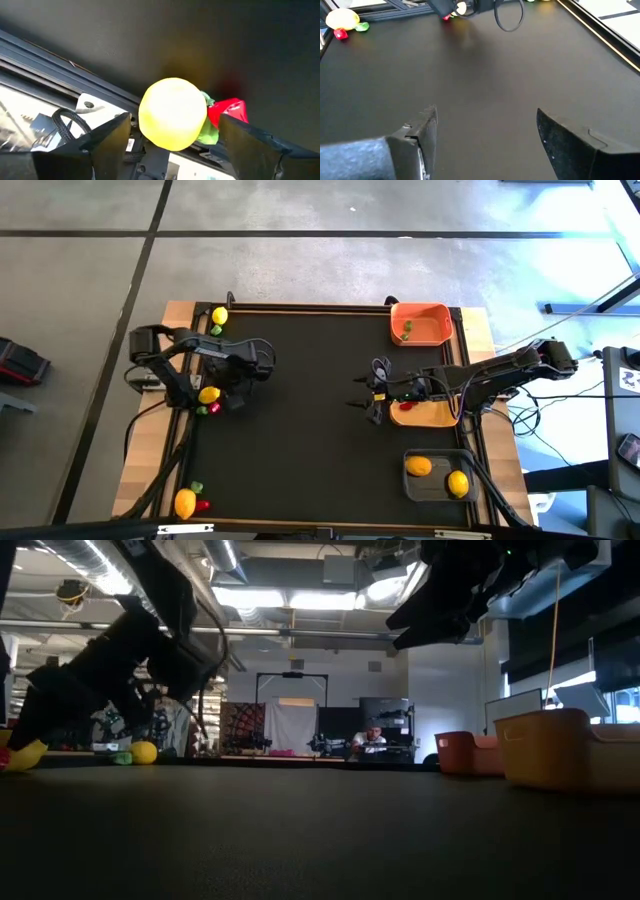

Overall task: Sort produce into baskets
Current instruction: Put the center yellow lemon into the black bin

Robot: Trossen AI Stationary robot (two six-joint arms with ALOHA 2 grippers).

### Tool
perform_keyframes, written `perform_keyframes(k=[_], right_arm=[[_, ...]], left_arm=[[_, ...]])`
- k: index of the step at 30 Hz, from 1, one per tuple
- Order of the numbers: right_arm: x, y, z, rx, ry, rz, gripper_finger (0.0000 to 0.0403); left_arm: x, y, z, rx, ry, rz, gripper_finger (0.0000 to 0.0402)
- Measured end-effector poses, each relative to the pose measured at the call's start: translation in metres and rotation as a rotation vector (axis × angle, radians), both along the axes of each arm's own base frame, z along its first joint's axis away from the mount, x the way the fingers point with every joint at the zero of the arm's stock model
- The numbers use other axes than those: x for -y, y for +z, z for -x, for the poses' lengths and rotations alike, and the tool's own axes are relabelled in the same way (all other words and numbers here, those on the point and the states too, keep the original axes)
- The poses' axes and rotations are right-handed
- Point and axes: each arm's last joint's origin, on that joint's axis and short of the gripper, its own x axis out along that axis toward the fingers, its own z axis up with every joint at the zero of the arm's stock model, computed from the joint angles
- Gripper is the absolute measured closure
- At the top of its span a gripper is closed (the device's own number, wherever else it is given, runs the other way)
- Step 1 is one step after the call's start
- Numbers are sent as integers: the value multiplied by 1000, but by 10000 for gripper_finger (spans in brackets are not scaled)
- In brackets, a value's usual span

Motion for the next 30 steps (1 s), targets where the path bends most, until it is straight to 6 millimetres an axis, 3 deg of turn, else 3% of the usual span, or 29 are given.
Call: perform_keyframes(k=[9,14,21,26,30], right_arm=[[0,0,0,0,0,0,133],[0,0,0,0,0,0,133],[0,0,0,-1,0,1,133],[0,0,0,0,0,0,133],[0,0,0,0,0,0,133]], left_arm=[[-7,-26,-3,-108,-33,65,103],[-8,-32,-3,-132,-57,99,139],[-8,-29,-4,-119,-87,119,207],[-6,-23,-17,-77,-137,83,207],[-5,-4,-33,14,-182,3,201]])
